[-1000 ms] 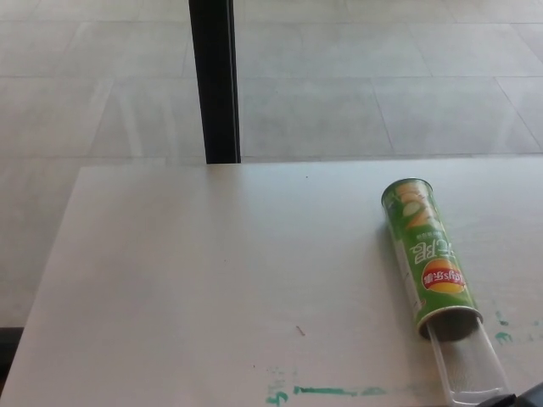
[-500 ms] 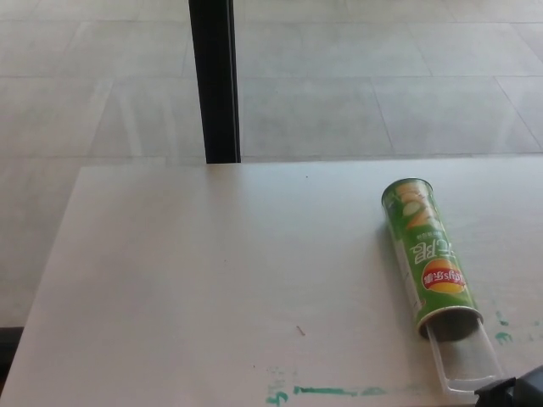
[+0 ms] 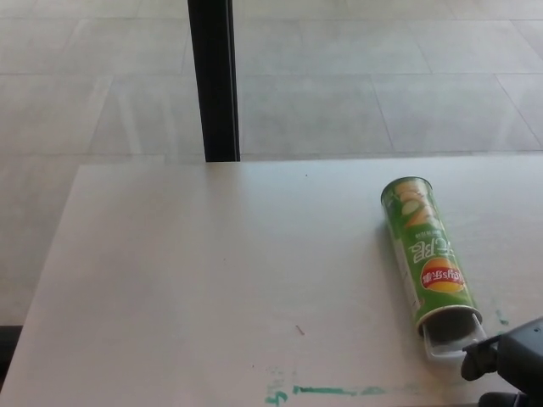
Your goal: Use the right hand as a fist to push the chips tray inside its container kept in the middle of the desk
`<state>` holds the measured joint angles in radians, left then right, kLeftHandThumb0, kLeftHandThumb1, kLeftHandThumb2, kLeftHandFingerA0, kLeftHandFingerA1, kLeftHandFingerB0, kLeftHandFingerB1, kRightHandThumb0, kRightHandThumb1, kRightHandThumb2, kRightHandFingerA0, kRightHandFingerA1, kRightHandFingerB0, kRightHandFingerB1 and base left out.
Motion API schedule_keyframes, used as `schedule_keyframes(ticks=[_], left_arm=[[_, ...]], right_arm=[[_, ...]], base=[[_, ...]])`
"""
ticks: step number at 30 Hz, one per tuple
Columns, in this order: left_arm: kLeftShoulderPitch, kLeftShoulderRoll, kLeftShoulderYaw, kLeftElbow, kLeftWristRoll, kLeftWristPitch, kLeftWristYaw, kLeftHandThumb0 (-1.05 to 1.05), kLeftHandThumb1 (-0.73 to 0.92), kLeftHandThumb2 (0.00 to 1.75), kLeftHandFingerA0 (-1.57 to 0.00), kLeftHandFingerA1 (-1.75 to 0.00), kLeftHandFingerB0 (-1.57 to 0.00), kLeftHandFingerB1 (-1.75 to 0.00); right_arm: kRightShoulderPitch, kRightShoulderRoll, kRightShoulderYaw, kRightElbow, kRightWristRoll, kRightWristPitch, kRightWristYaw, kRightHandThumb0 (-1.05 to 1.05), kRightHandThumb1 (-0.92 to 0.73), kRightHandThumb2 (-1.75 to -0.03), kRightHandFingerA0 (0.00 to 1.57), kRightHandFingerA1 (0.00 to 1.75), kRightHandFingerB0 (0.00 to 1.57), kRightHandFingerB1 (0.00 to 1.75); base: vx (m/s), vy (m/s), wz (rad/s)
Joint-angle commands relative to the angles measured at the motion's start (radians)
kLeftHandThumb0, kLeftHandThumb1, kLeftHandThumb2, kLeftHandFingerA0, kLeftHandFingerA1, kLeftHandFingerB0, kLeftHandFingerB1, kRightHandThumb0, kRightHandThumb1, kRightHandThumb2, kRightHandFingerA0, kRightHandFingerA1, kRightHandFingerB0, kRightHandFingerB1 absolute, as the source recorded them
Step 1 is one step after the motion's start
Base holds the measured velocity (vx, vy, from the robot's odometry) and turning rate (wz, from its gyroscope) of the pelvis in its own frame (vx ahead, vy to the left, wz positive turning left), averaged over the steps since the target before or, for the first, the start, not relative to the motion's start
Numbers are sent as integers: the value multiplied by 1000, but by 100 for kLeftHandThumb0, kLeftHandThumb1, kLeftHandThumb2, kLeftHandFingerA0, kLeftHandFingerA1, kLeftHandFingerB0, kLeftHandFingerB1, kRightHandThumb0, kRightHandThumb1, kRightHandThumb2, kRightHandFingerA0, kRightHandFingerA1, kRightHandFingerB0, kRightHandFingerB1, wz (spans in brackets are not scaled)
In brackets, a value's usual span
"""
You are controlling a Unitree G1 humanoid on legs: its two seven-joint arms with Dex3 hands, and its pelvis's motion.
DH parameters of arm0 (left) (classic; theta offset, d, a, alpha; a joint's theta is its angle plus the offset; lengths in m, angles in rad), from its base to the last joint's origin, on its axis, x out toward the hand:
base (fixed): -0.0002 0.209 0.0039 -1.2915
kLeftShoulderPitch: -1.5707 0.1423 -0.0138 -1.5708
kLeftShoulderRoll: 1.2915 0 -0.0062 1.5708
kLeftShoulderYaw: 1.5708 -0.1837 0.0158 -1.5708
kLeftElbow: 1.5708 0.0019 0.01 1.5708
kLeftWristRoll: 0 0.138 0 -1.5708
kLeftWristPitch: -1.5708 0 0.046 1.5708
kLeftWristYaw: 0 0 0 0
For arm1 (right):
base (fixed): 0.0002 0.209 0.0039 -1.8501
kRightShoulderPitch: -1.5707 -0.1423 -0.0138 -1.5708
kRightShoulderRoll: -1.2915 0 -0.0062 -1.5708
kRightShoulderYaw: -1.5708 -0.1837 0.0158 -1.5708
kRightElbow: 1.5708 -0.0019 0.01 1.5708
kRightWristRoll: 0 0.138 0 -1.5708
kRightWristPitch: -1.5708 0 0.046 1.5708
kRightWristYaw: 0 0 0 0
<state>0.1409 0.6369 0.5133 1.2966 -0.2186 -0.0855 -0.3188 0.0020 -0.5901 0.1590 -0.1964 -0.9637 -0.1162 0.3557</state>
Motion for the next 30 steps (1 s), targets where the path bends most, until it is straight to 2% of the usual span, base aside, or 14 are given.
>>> schedule_keyframes(ticks=[1,3,4,9,12,15,20,23,24,30], left_arm=[[7,12,-1,-4,-4,-23,-10,-62,72,62,-48,-56,-43,-42],[6,11,-3,0,-1,-23,-4,-63,72,62,-48,-52,-41,-40],[4,14,-5,1,2,-25,-3,-63,71,62,-49,-52,-41,-40],[4,16,-5,0,0,-25,-6,-64,71,61,-51,-56,-43,-40],[7,17,-3,-3,-4,-26,-15,-62,71,61,-51,-58,-45,-42],[7,15,-3,2,-3,-23,-9,-63,70,62,-48,-55,-43,-42],[11,15,-5,3,-1,-25,-9,-62,71,62,-49,-55,-44,-42],[18,14,-10,-1,3,-35,-12,-63,72,61,-50,-54,-44,-40],[15,14,-2,1,-7,-24,-17,-63,70,62,-47,-53,-43,-41],[11,13,-3,5,-3,-26,-7,-63,71,60,-51,-56,-44,-42]], right_arm=[[-62,16,22,13,0,44,13,-72,-86,-66,86,100,59,43],[-72,22,33,28,-9,50,-1,-70,-85,-66,87,104,58,43],[-81,30,42,52,-13,46,-33,-71,-84,-66,86,113,60,45],[-124,51,74,110,-37,72,-38,-71,-86,-66,84,113,57,44],[-157,69,91,166,-32,77,-69,-70,-84,-66,77,129,55,46],[-182,78,104,203,-31,93,-74,-70,-81,-67,75,134,53,45],[-211,76,120,217,-38,124,-52,-69,-83,-66,75,131,51,43],[-229,67,129,230,-49,129,-61,-70,-81,-68,72,138,50,43],[-234,64,130,234,-46,129,-59,-70,-82,-68,71,138,49,43],[-243,58,132,230,-39,131,-57,-70,-86,-67,75,128,48,42]], base=[[0,0,0],[0,0,0],[0,0,0],[0,0,0],[0,0,0],[0,0,0],[0,0,0],[0,0,0],[0,0,0],[0,0,0]])
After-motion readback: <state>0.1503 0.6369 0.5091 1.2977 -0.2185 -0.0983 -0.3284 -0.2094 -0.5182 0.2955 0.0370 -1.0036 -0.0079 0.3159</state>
